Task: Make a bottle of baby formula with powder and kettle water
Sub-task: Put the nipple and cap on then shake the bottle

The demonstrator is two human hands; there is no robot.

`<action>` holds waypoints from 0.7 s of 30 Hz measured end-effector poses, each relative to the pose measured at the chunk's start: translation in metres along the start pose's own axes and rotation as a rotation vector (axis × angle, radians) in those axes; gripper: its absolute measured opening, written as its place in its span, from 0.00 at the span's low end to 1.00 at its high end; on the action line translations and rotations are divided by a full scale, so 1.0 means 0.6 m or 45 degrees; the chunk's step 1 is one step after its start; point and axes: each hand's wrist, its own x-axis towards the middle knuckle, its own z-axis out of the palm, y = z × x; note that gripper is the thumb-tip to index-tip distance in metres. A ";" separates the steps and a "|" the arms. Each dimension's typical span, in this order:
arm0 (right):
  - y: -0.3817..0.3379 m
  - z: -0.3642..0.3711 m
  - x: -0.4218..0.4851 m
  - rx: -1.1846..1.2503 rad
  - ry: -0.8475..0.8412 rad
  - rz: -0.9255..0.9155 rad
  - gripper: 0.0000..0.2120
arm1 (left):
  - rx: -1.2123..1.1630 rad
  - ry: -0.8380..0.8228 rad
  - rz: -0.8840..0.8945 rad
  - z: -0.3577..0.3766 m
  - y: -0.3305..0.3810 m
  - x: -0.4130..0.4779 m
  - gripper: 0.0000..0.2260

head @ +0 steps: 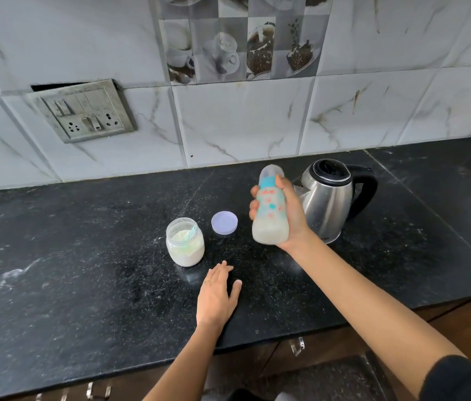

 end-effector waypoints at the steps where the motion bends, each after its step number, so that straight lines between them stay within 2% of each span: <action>1: 0.009 -0.002 -0.006 -0.051 -0.013 0.015 0.30 | -0.002 -0.001 -0.001 0.001 -0.001 0.001 0.19; 3: 0.009 0.005 -0.014 -0.080 0.001 0.008 0.26 | -0.002 0.005 0.003 0.001 -0.001 0.001 0.19; 7: -0.027 0.016 0.000 0.122 0.141 -0.070 0.13 | 0.008 -0.003 -0.003 0.002 -0.002 0.000 0.19; 9: -0.013 0.011 -0.005 0.009 0.103 -0.032 0.14 | 0.003 -0.005 -0.003 0.000 -0.001 0.000 0.19; 11: 0.007 0.011 -0.019 -0.120 0.038 -0.011 0.19 | -0.004 -0.004 -0.004 0.000 -0.001 0.001 0.19; 13: 0.000 0.016 -0.014 -0.092 0.022 -0.040 0.19 | 0.001 0.003 0.005 0.000 -0.002 0.001 0.19; 16: -0.022 0.018 -0.004 0.131 0.144 -0.093 0.16 | 0.012 -0.008 0.010 0.000 -0.003 0.000 0.19; 21: 0.006 0.011 -0.022 -0.094 0.065 -0.033 0.19 | 0.011 -0.009 0.012 0.000 -0.004 0.001 0.19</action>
